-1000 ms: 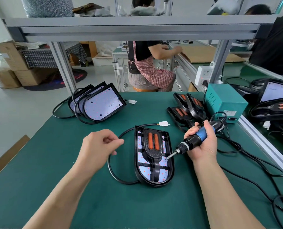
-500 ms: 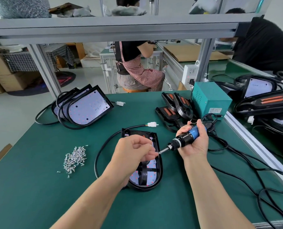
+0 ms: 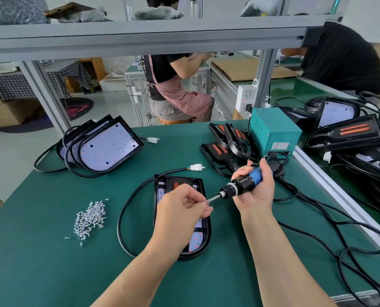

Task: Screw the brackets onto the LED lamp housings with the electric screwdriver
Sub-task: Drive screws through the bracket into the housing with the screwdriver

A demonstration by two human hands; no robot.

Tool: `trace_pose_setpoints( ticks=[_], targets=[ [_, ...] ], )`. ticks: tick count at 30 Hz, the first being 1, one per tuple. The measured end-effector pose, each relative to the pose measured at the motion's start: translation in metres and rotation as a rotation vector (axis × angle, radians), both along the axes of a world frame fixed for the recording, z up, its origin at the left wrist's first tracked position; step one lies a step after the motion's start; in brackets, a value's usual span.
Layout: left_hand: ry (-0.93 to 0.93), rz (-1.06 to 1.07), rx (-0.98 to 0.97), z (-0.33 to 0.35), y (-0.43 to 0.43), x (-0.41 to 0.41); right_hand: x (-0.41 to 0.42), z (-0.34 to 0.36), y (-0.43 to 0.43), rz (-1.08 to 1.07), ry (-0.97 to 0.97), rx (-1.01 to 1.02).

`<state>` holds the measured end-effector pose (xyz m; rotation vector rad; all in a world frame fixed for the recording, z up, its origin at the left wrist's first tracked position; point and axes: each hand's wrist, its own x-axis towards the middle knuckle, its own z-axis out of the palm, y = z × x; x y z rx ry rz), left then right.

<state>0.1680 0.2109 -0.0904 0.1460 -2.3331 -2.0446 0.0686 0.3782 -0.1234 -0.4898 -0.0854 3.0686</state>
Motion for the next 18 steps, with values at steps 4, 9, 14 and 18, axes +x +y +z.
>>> trace_pose_setpoints(
  ticks=[4, 9, 14, 18],
  targets=[
    [0.008, 0.025, 0.056, -0.001, 0.004, 0.002, 0.0, 0.0, 0.001, 0.0, 0.001, 0.021],
    [0.024, 0.061, 0.045, -0.002, 0.008, 0.004, 0.001, 0.0, 0.0, -0.011, -0.014, 0.03],
    [0.061, 0.109, -0.04, -0.005, 0.014, 0.007, 0.001, 0.0, 0.0, -0.02, -0.037, 0.022],
    [0.182, 0.136, -0.241, -0.01, 0.016, 0.01, 0.002, 0.002, -0.002, -0.018, -0.06, 0.066]
  ],
)
